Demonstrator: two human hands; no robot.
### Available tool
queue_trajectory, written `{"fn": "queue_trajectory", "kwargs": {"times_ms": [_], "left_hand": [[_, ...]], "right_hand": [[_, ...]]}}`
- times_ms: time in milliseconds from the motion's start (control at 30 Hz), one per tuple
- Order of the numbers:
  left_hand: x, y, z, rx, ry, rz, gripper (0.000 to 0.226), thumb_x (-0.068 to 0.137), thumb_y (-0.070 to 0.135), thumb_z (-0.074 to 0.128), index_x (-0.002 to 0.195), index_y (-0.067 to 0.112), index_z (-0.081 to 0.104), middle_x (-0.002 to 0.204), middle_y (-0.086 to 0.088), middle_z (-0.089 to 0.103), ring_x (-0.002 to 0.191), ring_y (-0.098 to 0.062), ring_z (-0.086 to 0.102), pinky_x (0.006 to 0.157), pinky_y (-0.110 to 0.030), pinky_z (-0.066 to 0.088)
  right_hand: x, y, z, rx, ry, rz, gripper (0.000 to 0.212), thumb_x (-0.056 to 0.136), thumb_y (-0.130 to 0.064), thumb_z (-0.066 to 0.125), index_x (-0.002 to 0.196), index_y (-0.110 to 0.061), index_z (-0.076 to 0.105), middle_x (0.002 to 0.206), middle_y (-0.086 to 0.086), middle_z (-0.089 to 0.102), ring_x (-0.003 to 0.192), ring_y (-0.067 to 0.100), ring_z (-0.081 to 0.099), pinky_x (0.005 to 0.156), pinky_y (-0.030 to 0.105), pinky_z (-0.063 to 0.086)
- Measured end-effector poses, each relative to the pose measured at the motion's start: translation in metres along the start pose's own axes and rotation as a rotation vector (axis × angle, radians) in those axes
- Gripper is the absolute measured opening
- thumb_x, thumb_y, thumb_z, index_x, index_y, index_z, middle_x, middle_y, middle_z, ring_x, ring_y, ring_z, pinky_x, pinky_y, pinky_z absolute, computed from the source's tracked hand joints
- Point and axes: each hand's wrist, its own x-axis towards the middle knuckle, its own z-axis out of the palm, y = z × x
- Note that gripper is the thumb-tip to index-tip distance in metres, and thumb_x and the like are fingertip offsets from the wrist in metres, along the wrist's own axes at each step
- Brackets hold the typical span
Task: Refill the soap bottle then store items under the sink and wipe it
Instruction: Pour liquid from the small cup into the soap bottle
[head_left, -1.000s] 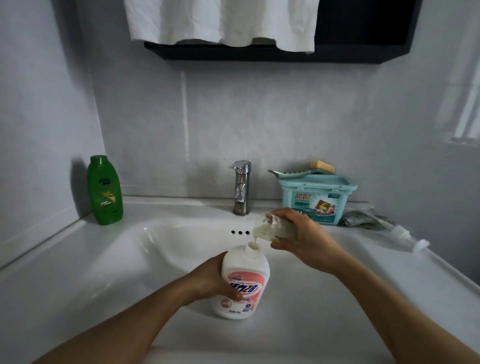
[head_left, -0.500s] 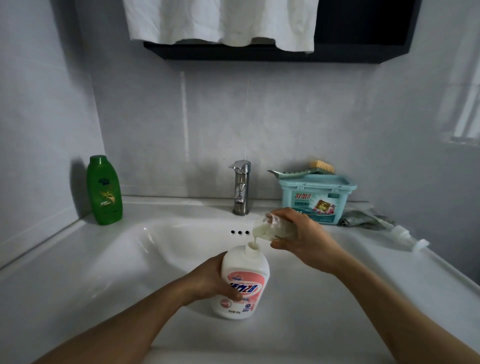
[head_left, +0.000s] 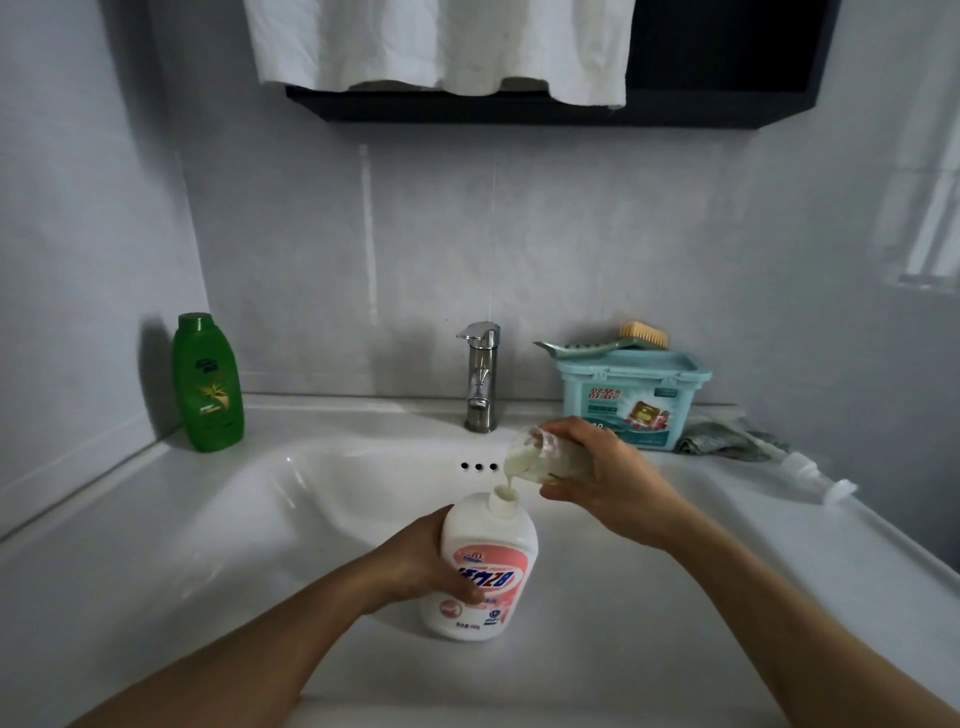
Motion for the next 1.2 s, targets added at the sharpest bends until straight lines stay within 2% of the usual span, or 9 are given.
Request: {"fn": "queue_trajectory", "kwargs": {"times_ms": [167,733,900,1033,1200], "left_hand": [[0.0004,-0.0002,-0.0005,0.011,-0.004,-0.009,0.069,0.059,0.007,0.088,0.117,0.028,0.058,0.106,0.006,0.073,0.102,-0.013,0.067,0.094,-0.040,0.054],[-0.0011,0.0026,0.0003,0.031,0.010,-0.003,0.068,0.060,0.006,0.087,0.117,0.028,0.057,0.106,0.006,0.073,0.102,-0.011,0.067,0.093,-0.038,0.054],[-0.0017,0.0032,0.0007,0.032,0.006,-0.005,0.068,0.061,0.005,0.087,0.118,0.027,0.058,0.105,0.006,0.073,0.100,-0.009,0.067,0.090,-0.033,0.055],[-0.0022,0.0041,0.0008,0.032,0.008,-0.001,0.068,0.061,0.005,0.087,0.119,0.026,0.057,0.107,0.006,0.072,0.101,-0.011,0.067,0.092,-0.034,0.055],[-0.0024,0.0037,0.0011,0.025,0.004,0.003,0.066,0.062,0.004,0.086,0.117,0.027,0.058,0.104,0.007,0.073,0.098,-0.007,0.068,0.085,-0.026,0.055]], "right_hand": [[0.0006,-0.0003,-0.0004,-0.011,0.007,-0.008,0.053,0.076,-0.023,0.075,0.121,-0.029,0.049,0.105,-0.015,0.047,0.098,0.007,0.048,0.081,0.018,0.043],[0.0019,0.0012,0.0003,-0.004,-0.001,-0.007,0.053,0.076,-0.023,0.075,0.121,-0.030,0.049,0.108,-0.012,0.049,0.098,0.007,0.049,0.077,0.016,0.043],[0.0016,0.0009,0.0001,-0.006,-0.002,-0.005,0.053,0.076,-0.024,0.075,0.121,-0.030,0.048,0.108,-0.013,0.049,0.098,0.007,0.048,0.077,0.015,0.042],[0.0013,0.0006,0.0000,-0.014,0.004,-0.004,0.054,0.076,-0.024,0.075,0.122,-0.030,0.048,0.107,-0.013,0.049,0.097,0.007,0.049,0.076,0.015,0.041],[0.0008,0.0007,0.0001,-0.016,-0.002,-0.011,0.054,0.076,-0.024,0.075,0.123,-0.030,0.048,0.107,-0.015,0.047,0.098,0.007,0.048,0.077,0.015,0.040]]}}
